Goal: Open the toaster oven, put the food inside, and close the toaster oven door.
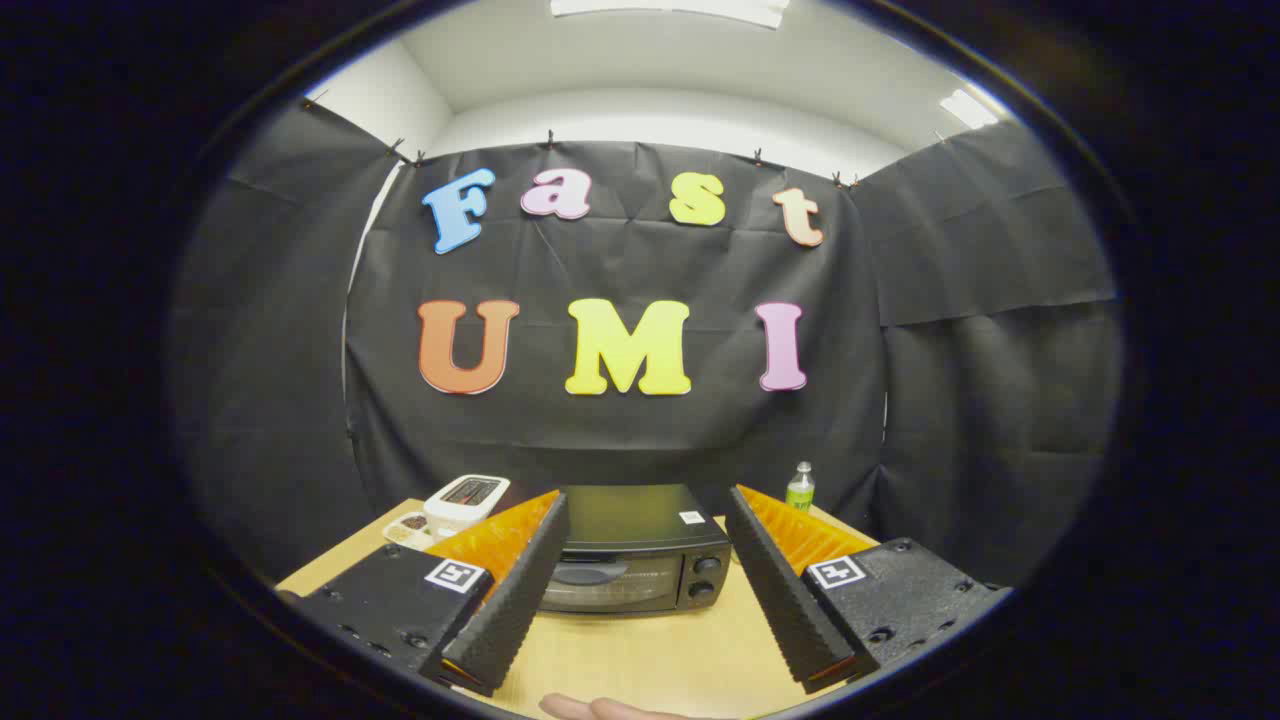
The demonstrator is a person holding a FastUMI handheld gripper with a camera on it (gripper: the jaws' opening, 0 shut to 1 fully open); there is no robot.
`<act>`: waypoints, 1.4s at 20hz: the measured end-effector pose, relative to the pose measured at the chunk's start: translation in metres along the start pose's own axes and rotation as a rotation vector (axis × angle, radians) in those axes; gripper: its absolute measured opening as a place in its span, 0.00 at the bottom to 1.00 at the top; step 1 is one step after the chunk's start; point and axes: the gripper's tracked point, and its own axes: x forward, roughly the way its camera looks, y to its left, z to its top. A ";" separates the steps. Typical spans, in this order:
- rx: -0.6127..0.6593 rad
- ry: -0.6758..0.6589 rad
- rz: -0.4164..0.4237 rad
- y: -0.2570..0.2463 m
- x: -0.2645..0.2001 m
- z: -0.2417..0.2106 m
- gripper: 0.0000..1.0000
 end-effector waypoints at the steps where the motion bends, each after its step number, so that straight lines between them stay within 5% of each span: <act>1: -0.001 0.002 0.001 0.002 -0.001 -0.001 1.00; 18: 0.012 0.045 0.011 0.016 0.013 -0.024 1.00; 28: 0.008 0.144 0.064 0.049 0.099 -0.085 1.00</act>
